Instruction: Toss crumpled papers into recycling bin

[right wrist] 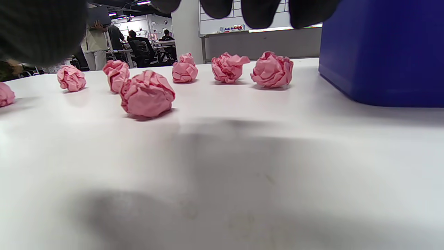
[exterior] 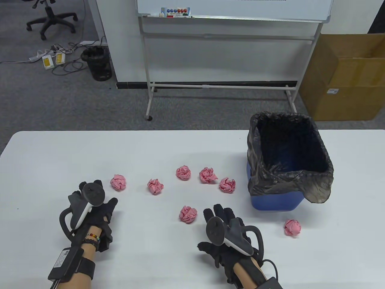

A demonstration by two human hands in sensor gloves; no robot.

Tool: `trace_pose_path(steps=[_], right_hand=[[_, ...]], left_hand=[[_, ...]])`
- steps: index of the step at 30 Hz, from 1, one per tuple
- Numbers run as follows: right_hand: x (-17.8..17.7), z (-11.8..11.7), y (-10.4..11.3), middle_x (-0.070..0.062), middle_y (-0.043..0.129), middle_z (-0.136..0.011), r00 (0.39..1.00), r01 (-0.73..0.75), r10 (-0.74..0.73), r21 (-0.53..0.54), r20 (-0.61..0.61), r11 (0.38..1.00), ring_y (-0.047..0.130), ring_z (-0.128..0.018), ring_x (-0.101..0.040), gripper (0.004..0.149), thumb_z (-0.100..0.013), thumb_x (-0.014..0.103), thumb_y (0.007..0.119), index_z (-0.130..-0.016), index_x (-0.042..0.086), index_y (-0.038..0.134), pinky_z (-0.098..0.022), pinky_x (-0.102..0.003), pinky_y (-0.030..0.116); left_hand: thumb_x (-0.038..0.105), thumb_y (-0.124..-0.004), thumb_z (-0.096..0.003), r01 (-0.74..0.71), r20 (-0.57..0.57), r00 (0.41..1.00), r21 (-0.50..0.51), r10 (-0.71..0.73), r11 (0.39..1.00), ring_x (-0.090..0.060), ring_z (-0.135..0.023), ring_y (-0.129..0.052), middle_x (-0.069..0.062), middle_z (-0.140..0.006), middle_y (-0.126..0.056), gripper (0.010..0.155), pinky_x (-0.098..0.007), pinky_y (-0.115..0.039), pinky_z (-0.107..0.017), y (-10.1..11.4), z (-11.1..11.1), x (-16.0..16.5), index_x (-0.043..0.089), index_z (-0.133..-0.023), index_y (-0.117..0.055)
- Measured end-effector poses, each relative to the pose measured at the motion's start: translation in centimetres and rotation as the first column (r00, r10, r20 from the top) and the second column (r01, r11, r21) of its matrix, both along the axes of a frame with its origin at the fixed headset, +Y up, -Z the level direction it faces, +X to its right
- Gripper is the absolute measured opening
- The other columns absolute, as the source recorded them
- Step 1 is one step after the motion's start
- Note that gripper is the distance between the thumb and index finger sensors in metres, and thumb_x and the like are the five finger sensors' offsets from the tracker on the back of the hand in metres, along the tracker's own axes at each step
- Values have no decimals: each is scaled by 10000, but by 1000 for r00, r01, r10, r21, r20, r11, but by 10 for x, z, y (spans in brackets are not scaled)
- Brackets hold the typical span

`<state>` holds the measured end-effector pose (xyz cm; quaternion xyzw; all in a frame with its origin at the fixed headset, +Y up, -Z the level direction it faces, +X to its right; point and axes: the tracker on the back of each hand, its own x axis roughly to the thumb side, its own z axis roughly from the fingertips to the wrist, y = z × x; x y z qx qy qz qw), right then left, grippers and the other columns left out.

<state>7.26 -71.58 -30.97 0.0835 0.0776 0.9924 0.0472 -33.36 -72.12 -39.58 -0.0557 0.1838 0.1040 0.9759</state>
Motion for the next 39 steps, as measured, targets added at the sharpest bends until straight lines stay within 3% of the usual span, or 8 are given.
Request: trace_pose_path(steps=[9, 13, 19, 29, 39], right_hand=[[0, -1, 0, -34, 277, -1209, 1000, 4, -4, -8, -3, 1000, 374, -1138, -370, 981, -300, 682, 753, -1086, 347, 270, -777, -583, 451], [0, -1, 0, -36, 284, -1209, 1000, 4, -4, -14, -3, 1000, 373, -1139, -368, 979, -302, 681, 754, -1086, 347, 273, -777, -584, 451], [1, -1, 1, -38, 289, -1209, 1000, 6, -6, -14, 2, 1000, 377, -1138, -370, 977, -303, 678, 754, -1087, 346, 275, -776, -584, 452], [2, 0, 6, -38, 309, -1208, 1000, 29, -29, 19, 5, 999, 393, -1137, -367, 971, -304, 678, 753, -1087, 341, 290, -775, -582, 463], [1, 4, 14, -43, 348, -1205, 998, 67, -66, 73, -4, 995, 428, -1135, -360, 962, -305, 673, 754, -1088, 333, 310, -770, -578, 483]], left_hand=[[536, -828, -439, 81, -81, 993, -117, -91, 990, -582, -1065, -487, -196, -1220, -284, 860, -689, -562, -722, -23, -11, -14, 271, -1127, -384], [464, -869, -439, 120, -104, 985, -131, -134, 984, -463, -1013, -710, -199, -1194, -447, 793, -577, -726, -682, -26, -11, -18, 239, -1105, -502], [375, -892, -439, 185, -122, 973, -86, -195, 979, -327, -885, -901, -170, -1090, -684, 703, -422, -861, -615, -27, -10, -17, 200, -1062, -616], [369, -909, -425, 139, -66, 988, 17, -137, 990, -318, -861, -943, -166, -1061, -733, 695, -403, -900, -588, 3, 3, 6, 186, -1043, -649], [386, -916, -423, 16, 126, 991, 143, -34, 990, -308, -855, -969, -172, -1052, -756, 702, -400, -921, -576, 38, 31, 75, 179, -1042, -656]])
